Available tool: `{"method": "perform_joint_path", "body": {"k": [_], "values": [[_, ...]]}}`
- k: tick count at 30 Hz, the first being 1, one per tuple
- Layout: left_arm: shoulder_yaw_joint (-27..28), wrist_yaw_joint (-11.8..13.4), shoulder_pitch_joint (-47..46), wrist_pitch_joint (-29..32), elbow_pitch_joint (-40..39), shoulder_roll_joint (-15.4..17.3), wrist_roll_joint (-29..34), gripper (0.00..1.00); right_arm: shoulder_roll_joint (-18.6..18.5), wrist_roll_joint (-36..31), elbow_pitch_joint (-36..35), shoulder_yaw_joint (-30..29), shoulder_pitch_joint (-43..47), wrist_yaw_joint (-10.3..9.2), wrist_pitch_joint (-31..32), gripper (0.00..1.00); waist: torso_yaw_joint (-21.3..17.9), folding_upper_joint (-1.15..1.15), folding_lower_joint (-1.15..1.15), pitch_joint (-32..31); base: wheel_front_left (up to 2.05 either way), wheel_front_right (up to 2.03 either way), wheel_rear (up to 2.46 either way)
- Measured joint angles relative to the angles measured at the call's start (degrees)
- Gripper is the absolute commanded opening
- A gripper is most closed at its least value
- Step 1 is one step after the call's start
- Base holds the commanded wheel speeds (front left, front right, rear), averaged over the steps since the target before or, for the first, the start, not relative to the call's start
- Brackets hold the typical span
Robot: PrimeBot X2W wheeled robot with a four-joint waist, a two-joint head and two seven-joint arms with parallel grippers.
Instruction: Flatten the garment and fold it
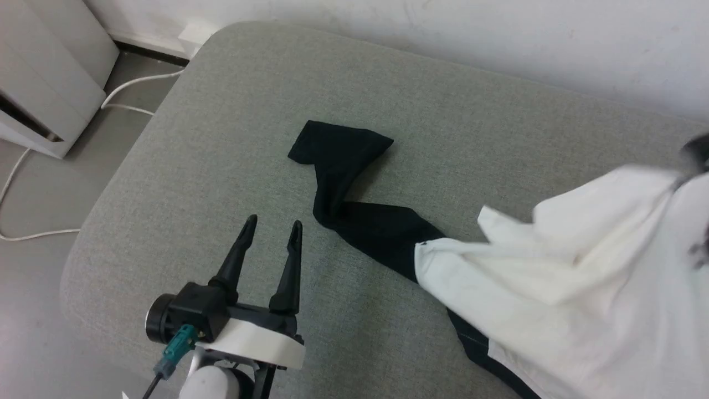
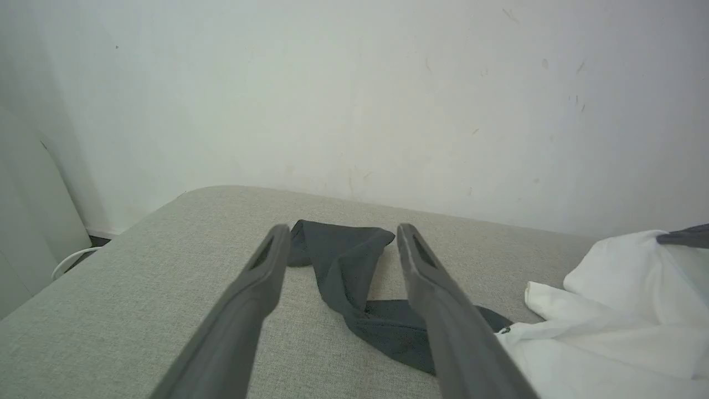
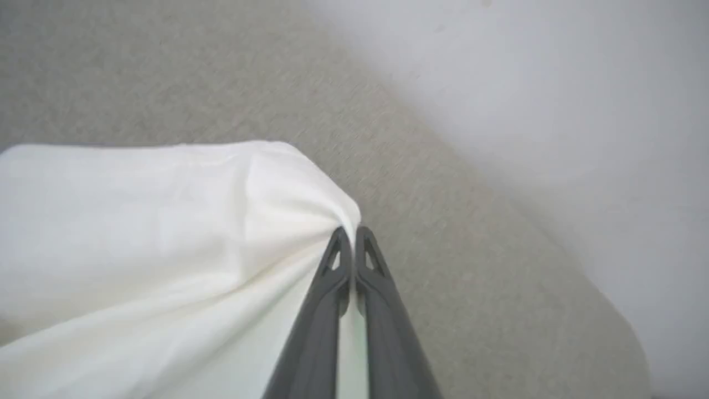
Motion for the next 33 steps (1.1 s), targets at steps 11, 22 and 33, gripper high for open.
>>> {"method": "perform_joint_path", "body": {"k": [11,22,33], "values": [[-0.4,-1.6,-1.2,0.0,-0.2,-1.5,0.5,1.00,-1.3,-21.7,8.7,-10.6,-17.7,-0.01,-15.9,0.00,0.3,0.00,0.00,4.4,0.00,0.00,0.00],[-1.1,-2.5,-4.3,0.0,1.8,-1.9,0.5,1.00,6.6,-25.8,21.9,-11.6,-18.9,0.00,-23.2,1.00,-1.1,0.00,0.00,7.7,0.00,0.00,0.00],[-0.2,-3.1,-3.6,0.1,7.5,-1.9,0.2,1.00,13.0,-18.9,20.2,-10.8,-14.7,-0.01,-37.9,1.00,-6.3,0.00,-0.02,2.3,0.00,0.00,0.00]]}}
